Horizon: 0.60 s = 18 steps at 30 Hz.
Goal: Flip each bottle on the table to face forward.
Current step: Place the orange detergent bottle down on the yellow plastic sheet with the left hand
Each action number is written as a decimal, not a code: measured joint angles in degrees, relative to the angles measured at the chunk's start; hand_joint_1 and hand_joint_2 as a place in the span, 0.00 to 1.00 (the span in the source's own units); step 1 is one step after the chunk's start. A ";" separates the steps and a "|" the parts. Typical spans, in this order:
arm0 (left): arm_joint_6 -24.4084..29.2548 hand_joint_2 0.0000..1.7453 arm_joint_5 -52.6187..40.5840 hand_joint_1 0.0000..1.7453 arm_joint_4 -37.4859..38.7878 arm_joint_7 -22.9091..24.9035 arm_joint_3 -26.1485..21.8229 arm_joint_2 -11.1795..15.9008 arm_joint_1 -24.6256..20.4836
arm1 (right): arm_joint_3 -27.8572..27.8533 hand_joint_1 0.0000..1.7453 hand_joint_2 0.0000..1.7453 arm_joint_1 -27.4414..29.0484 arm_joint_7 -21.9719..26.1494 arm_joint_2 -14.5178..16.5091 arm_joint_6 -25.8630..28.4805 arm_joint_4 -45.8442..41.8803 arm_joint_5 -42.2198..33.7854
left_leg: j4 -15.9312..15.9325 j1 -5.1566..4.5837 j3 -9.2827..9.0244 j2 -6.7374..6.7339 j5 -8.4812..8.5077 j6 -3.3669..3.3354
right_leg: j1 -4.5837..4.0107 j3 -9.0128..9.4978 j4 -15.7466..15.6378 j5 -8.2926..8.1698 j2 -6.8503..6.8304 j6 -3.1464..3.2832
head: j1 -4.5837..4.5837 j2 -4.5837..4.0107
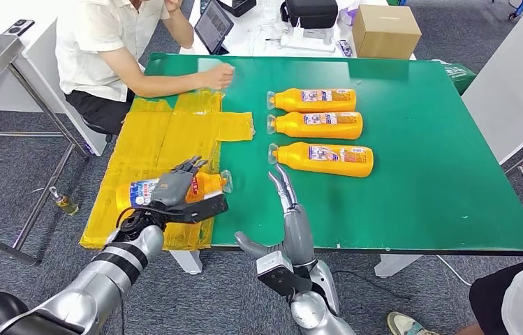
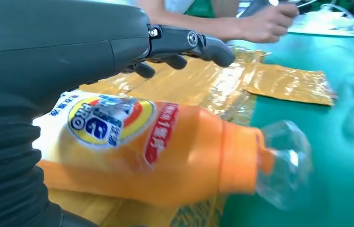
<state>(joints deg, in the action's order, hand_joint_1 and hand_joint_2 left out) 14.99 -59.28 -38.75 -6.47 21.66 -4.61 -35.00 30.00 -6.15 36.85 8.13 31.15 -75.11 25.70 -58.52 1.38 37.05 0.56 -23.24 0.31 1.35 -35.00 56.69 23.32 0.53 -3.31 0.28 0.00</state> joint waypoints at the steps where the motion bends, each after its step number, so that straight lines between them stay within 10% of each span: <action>1: 0.07 1.00 -0.21 0.00 -0.54 0.17 0.46 0.04 0.21 | -0.05 0.00 1.00 0.03 0.02 0.00 -0.01 0.10 0.01 | 0.00 0.00 0.00 0.00 0.00 0.00 | 0.00 0.00 0.00 0.00 0.00 0.00 | -0.01 0.00; 6: 4.11 1.00 -1.21 0.00 -6.60 -0.60 3.83 0.31 3.42 | -0.86 0.00 1.00 0.49 0.04 0.05 0.01 0.60 0.68 | 0.00 0.00 0.00 0.01 0.00 0.00 | 0.00 0.00 0.00 0.00 0.00 0.00 | -0.01 0.00; 12: 23.81 1.00 6.20 0.00 -20.32 -13.75 6.23 0.14 11.75 | -1.02 0.00 1.00 -0.04 0.34 0.13 4.98 2.91 4.35 | 0.00 -0.01 0.02 -0.02 -0.04 0.00 | 0.00 -0.04 -0.01 0.03 0.02 0.00 | 0.00 0.00; 18: 24.83 1.00 17.53 0.00 -28.42 -22.13 5.59 -1.27 17.74 | -2.87 0.00 1.00 -0.99 -5.37 -0.04 8.35 5.91 20.51 | 0.00 0.00 0.01 -0.03 -0.05 0.01 | 0.00 -0.05 -0.02 0.03 0.02 0.00 | -0.01 0.00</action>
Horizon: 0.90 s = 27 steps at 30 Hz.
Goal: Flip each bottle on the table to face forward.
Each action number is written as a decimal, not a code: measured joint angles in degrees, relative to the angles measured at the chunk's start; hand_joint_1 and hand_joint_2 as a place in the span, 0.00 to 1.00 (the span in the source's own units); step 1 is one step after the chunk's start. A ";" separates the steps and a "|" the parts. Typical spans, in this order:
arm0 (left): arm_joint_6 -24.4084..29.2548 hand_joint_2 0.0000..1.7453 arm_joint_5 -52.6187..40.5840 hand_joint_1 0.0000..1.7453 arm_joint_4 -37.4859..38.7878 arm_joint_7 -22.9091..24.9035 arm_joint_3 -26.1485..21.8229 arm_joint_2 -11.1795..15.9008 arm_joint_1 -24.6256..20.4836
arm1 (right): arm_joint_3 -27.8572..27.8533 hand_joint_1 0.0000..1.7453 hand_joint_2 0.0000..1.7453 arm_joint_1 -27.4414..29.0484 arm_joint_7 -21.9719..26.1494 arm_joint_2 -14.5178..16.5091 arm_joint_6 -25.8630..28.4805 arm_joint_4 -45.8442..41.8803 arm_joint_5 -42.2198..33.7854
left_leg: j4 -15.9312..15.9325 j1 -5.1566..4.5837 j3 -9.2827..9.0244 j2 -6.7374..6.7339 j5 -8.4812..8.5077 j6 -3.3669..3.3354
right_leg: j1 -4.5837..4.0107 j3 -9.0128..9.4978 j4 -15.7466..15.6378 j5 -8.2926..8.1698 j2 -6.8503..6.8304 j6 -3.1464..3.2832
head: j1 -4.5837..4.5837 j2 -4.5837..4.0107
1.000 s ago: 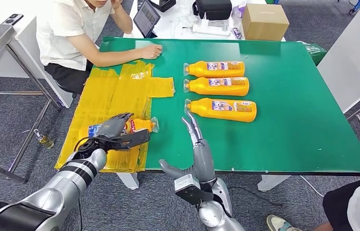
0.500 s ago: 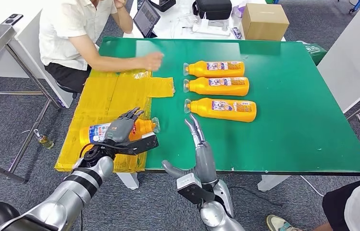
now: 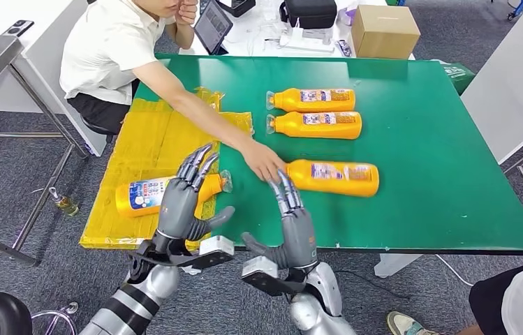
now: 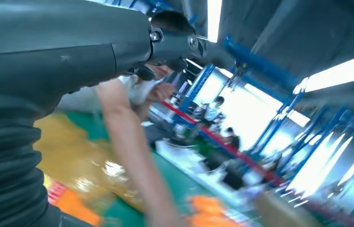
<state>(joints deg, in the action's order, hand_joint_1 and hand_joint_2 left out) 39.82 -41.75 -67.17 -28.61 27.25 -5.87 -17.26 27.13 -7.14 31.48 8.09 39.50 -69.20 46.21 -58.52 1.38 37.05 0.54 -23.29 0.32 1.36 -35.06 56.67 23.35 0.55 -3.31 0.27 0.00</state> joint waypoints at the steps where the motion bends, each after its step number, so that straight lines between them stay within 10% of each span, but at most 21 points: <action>1: -0.42 1.00 4.66 0.00 -1.39 -1.27 -0.12 -0.39 1.09 | -1.44 0.00 1.00 0.01 -1.75 -0.08 0.05 0.34 6.05 | 0.00 0.00 0.00 0.00 0.00 0.00 | 0.00 0.01 0.00 0.00 0.00 0.00 | -0.01 0.00; 10: -8.21 1.00 38.10 0.00 -11.69 3.73 -5.45 -3.39 11.63 | -19.02 0.00 1.00 1.79 -18.88 -5.88 0.13 0.17 37.97 | -0.01 -0.13 0.01 0.05 -0.08 -0.13 | 0.11 0.05 -0.05 -0.01 -0.04 -0.02 | -0.02 0.00; 27: -10.34 1.00 40.44 0.00 -16.60 2.82 -9.03 -3.86 16.20 | -21.49 0.00 1.00 -1.86 -28.21 -13.75 0.13 8.95 37.06 | -0.01 -0.11 0.01 0.02 -0.07 -0.13 | 0.08 0.05 -0.04 -0.01 -0.04 -0.02 | -0.02 0.00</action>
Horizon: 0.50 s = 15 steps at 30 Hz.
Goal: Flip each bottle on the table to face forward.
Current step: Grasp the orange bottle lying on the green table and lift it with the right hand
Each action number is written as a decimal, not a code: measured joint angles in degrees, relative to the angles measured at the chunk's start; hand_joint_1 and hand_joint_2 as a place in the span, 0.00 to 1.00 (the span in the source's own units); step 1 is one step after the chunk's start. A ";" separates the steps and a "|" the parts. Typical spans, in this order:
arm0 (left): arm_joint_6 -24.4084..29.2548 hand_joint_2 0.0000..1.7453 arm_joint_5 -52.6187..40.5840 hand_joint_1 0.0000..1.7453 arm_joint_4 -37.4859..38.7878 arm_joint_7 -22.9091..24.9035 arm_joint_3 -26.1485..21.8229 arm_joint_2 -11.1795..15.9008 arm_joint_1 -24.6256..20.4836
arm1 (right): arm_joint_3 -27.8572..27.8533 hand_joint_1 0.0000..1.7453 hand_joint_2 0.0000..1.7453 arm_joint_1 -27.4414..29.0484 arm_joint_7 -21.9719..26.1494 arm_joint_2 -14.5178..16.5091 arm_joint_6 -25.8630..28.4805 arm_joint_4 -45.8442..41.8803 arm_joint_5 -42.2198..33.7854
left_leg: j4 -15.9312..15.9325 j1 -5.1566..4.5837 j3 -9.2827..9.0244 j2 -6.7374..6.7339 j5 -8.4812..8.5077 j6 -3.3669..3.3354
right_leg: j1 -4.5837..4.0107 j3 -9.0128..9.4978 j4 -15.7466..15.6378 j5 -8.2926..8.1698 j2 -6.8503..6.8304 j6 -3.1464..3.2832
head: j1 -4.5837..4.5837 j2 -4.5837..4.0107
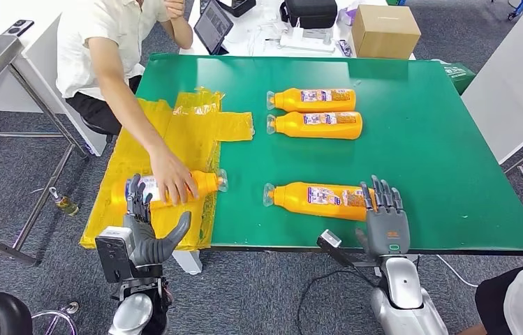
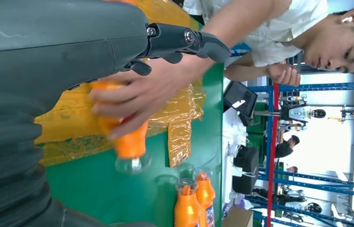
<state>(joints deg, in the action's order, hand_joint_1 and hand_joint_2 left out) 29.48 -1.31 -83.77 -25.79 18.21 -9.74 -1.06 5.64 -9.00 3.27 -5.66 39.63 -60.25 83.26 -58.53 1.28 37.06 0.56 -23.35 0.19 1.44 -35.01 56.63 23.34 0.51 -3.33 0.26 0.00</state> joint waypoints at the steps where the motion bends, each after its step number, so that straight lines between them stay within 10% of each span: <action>1: -0.26 1.00 -0.44 0.00 -0.29 0.14 0.04 -0.04 0.05 | 0.02 0.00 1.00 -0.64 -0.91 -0.07 0.00 1.51 -0.36 | 0.00 0.00 0.00 0.00 0.00 0.00 | 0.00 0.00 0.00 0.00 0.00 0.00 | 0.01 0.00; 7: -0.39 1.00 -2.15 0.00 -0.87 1.32 0.35 -0.33 0.04 | 1.15 0.00 1.00 -5.26 -9.47 -0.43 0.14 10.13 4.40 | 0.00 -0.01 -0.04 -0.01 0.01 -0.01 | 0.00 0.02 0.00 -0.02 0.01 -0.01 | 0.00 0.00; 15: -0.97 1.00 -1.87 0.00 0.52 1.70 1.96 -0.69 -1.23 | 3.69 0.00 1.00 -14.00 -7.26 -0.25 -1.18 20.58 2.01 | 0.00 0.00 -0.06 -0.04 0.06 -0.05 | 0.00 0.05 0.00 -0.04 0.01 -0.02 | 0.01 0.00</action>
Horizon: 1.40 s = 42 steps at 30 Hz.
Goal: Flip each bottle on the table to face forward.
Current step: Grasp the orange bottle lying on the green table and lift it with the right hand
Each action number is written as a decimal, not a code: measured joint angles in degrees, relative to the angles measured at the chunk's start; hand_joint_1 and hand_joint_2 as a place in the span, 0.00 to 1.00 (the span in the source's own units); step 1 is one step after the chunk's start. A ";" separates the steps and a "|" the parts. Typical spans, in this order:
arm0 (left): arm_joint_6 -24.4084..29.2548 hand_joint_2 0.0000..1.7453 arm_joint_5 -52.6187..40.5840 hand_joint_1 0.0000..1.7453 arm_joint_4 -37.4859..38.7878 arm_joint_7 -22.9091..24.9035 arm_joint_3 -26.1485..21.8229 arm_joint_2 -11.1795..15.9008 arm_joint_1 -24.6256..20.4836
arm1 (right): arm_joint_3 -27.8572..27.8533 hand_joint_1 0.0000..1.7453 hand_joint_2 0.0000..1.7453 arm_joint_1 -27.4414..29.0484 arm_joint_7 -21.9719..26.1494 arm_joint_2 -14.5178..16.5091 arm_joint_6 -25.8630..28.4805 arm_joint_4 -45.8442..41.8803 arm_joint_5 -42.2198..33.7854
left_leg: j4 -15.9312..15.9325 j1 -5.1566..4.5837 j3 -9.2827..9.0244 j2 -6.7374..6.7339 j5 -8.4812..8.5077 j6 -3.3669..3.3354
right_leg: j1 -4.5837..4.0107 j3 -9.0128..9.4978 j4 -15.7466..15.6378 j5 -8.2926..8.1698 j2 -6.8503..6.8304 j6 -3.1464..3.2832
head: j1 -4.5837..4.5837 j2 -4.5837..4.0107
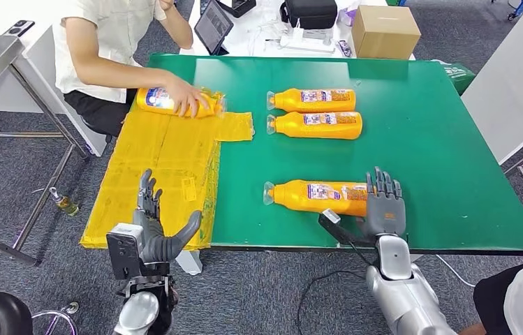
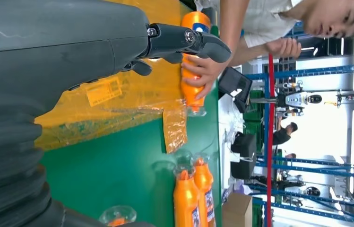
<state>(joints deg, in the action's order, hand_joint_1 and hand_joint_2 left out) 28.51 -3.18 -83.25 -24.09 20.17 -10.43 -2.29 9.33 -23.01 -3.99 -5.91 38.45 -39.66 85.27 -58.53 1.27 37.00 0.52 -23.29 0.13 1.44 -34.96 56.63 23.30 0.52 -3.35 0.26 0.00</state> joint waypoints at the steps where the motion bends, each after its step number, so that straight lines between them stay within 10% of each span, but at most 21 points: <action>1: -0.22 1.00 0.37 0.00 0.38 0.32 0.23 -0.02 -0.28 | 0.14 0.00 1.00 -1.03 0.66 0.17 -1.04 1.20 -1.12 | 0.00 0.00 -0.01 0.00 0.00 0.00 | 0.00 0.00 0.00 0.00 0.00 0.00 | 0.00 0.00; 25: -1.10 1.00 -0.64 0.00 5.41 3.89 2.56 0.24 -2.09 | 3.47 0.00 1.00 -7.53 9.23 2.80 -7.58 9.52 -13.63 | 0.00 0.01 -0.16 -0.02 -0.01 0.00 | -0.01 0.11 0.00 0.00 0.02 0.01 | 0.00 0.00; 26: -1.18 1.00 -0.55 0.00 5.48 4.04 2.59 0.29 -2.09 | 3.64 0.07 1.00 -7.64 9.21 2.79 -7.74 9.64 -13.59 | 0.00 0.01 -0.17 -0.02 -0.01 0.00 | -0.01 0.11 0.00 0.00 0.02 0.01 | 0.00 0.00; 30: -1.82 1.00 -0.26 0.00 5.62 4.56 2.80 0.36 -2.14 | 4.29 0.95 1.00 -7.90 8.71 2.63 -8.98 10.07 -13.32 | 0.00 0.01 -0.23 -0.02 -0.01 0.00 | -0.02 0.14 0.00 0.00 0.02 0.01 | 0.00 0.00; 42: -3.88 1.00 0.90 0.00 5.96 6.42 3.57 0.61 -2.25 | 6.04 1.00 1.00 -9.57 6.00 0.58 -16.16 12.12 -15.03 | 0.00 0.01 -0.49 0.03 0.00 -0.02 | -0.01 0.43 -0.03 0.02 -0.02 0.00 | 0.01 0.00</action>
<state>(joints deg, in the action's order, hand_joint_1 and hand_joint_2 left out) 24.63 -2.28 -77.29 -17.68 23.74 -9.82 -4.53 15.37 -32.58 2.01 -5.33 22.28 -27.55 70.24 -58.54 1.28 36.50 0.55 -23.30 0.11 1.43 -34.53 56.60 23.32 0.50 -3.35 0.27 0.00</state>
